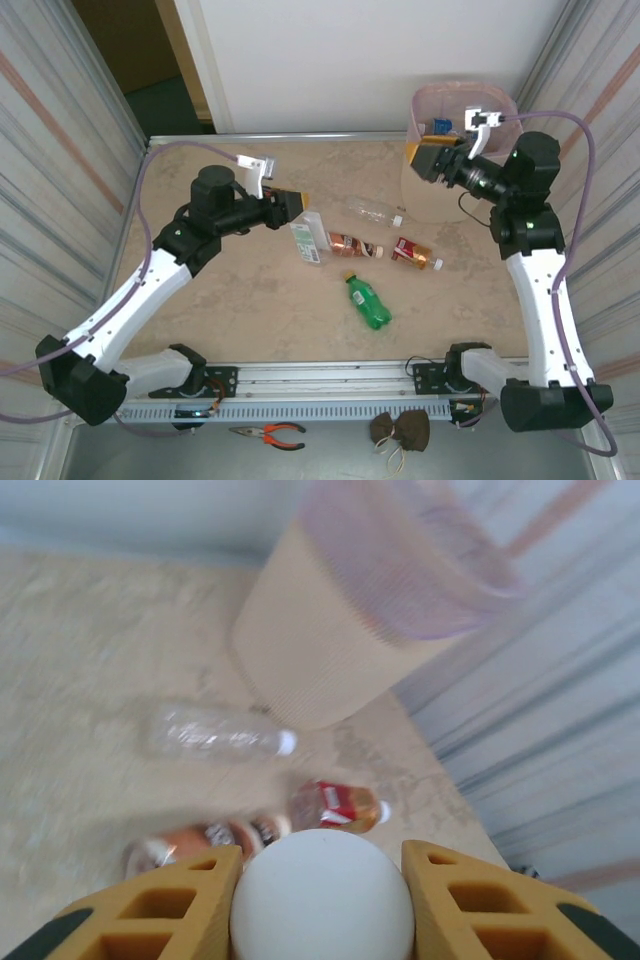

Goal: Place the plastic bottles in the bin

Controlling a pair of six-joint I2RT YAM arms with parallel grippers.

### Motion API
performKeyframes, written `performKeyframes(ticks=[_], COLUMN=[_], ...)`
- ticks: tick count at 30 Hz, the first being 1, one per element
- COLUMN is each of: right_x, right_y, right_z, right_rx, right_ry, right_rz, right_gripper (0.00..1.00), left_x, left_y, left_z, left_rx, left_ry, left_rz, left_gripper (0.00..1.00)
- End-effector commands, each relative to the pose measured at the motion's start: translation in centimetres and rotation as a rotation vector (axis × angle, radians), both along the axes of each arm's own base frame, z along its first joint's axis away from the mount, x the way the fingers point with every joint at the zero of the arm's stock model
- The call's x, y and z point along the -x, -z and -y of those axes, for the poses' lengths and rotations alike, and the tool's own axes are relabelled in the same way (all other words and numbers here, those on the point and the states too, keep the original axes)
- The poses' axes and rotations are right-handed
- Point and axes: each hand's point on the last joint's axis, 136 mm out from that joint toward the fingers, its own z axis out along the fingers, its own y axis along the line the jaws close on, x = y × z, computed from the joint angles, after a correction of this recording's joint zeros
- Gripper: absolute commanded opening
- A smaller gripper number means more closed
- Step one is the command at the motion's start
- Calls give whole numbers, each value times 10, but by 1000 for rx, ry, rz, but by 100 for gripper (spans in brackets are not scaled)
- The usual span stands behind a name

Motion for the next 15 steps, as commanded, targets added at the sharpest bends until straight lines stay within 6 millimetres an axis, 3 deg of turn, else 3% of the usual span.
performKeyframes(ticks=[1,10,15], right_x=[49,114,134], right_y=[-15,-13,-9], right_z=[-30,-73,-90], right_rx=[93,143,162], right_ry=[-197,-448,-524], right_rz=[247,393,457], right_gripper=[74,79,84], left_x=[32,92,117], left_y=[-61,-124,-147], left_z=[15,20,17], left_rx=[50,157,207], left_ry=[224,516,611], left_rz=[300,585,680], left_gripper=[22,14,12])
